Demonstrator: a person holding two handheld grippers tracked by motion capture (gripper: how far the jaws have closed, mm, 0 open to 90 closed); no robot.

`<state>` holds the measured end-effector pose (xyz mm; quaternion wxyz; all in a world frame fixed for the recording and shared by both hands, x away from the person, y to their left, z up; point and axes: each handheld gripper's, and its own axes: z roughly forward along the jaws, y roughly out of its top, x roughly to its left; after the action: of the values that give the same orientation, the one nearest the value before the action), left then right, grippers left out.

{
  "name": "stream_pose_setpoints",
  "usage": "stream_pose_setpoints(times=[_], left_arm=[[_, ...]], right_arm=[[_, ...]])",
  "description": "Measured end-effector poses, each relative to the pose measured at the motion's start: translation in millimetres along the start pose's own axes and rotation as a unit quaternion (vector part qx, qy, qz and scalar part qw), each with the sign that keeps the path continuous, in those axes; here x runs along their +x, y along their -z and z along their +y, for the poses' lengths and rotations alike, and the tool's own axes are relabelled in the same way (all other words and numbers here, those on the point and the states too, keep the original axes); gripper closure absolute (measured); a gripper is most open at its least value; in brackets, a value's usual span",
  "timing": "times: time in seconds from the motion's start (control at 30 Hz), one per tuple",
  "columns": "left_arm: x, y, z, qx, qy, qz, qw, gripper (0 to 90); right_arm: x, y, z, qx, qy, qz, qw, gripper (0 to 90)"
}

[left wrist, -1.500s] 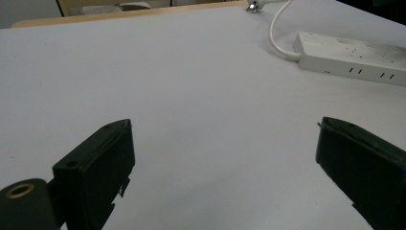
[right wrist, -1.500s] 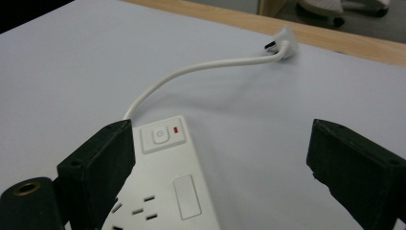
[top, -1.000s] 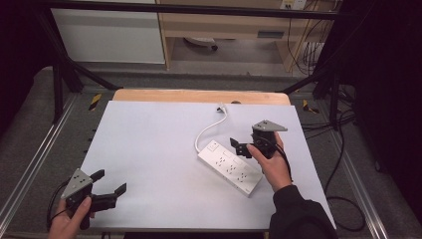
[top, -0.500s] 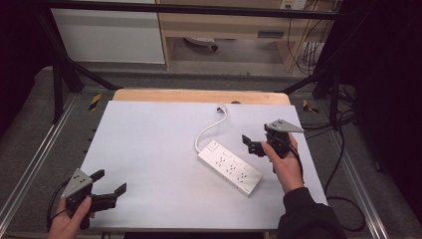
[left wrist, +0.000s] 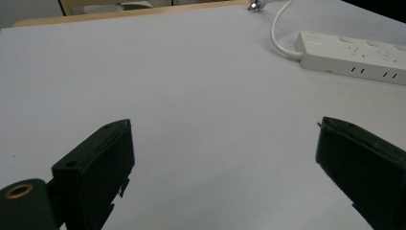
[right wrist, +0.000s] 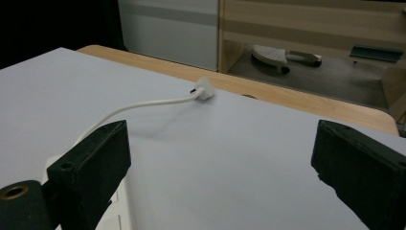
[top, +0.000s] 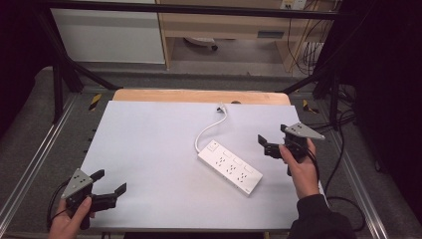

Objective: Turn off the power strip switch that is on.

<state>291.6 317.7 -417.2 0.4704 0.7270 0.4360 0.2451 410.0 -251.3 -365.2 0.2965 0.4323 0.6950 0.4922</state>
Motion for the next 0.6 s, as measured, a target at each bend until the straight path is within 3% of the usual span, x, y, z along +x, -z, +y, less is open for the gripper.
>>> stream_pose_setpoints(times=[0.17,0.4,0.53,0.6], left_arm=[[-0.1,-0.2,-0.1,0.0,0.0,0.0,1.0,6.1],[-0.1,-0.5,-0.3,0.001,0.001,0.0,1.0,6.1],[-0.1,-0.7,-0.2,0.001,0.001,0.0,1.0,6.1],[-0.4,-0.8,-0.1,0.001,0.002,0.0,1.0,6.1]], right_arm=[[-13.9,12.1,-17.0,-0.003,-0.015,-0.019,0.9997,6.7],[-24.7,17.4,-50.0,0.017,-0.038,-0.035,0.9985,6.4],[-24.7,13.3,-67.2,0.043,-0.035,-0.041,0.9976,6.0],[-23.0,10.2,-74.6,0.056,-0.045,-0.037,0.9968,5.7]])
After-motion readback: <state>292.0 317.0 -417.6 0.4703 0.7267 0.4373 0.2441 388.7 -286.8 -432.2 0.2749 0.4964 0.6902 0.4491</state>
